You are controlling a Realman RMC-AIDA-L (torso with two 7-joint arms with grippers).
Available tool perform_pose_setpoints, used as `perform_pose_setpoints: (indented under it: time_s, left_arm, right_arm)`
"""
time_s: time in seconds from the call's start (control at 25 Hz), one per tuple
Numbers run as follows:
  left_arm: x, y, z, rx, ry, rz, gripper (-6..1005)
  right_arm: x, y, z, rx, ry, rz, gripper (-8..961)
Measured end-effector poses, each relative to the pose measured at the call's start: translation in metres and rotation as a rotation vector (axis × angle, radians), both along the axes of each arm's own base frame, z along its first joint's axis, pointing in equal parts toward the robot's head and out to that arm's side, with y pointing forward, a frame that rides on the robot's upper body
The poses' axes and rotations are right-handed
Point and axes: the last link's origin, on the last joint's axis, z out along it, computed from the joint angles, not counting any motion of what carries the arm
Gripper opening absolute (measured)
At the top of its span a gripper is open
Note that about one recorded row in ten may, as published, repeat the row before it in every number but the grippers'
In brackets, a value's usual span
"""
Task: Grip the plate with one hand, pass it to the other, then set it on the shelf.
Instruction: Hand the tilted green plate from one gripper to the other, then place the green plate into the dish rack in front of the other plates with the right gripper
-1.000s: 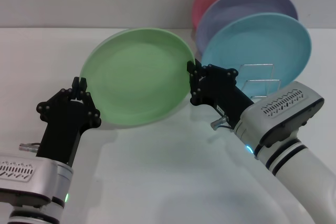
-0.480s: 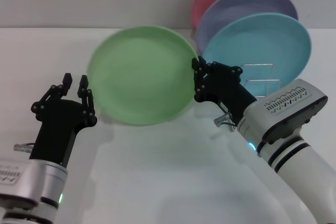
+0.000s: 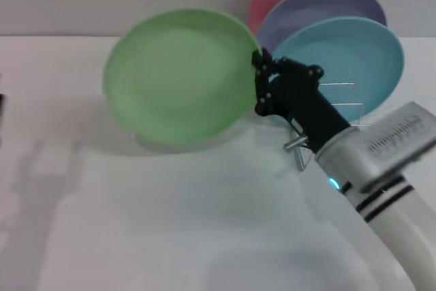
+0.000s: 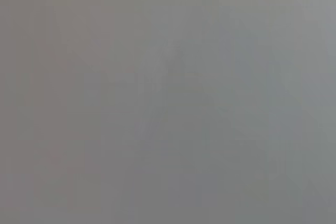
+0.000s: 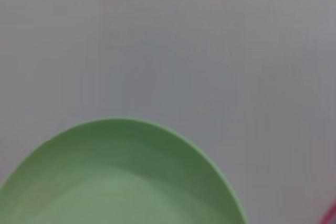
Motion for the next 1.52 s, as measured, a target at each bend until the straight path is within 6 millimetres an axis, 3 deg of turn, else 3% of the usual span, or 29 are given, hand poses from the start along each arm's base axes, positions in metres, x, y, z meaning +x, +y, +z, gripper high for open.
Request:
perform_pose_setpoints:
  time_s: [0.16, 0.36, 0.48, 1.12, 1.52]
  left_arm:
    - [-0.023, 0.008, 0.023, -0.042, -0.112, -0.074, 692]
    - [-0.028, 0.012, 0.025, -0.055, -0.111, -0.061, 823]
    - [-0.032, 0.016, 0.023, -0.079, -0.107, -0.033, 822]
    - [-0.029, 0.045, 0.001, -0.219, -0.103, 0.022, 823]
    - [-0.019, 0.068, -0.008, -0.265, -0.116, 0.036, 822]
  right_arm:
    - [-0.003, -0.022, 0.015, 0.083, 0.06, 0.101, 18]
    - [0.011, -0.054, 0.039, 0.247, 0.095, 0.163, 17]
    - [0.029, -0.07, 0.055, 0.355, 0.054, 0.159, 17]
    - [0.076, -0.069, 0.102, 0.503, -0.105, 0.183, 17]
    - [0.097, -0.069, 0.114, 0.491, -0.205, 0.167, 17]
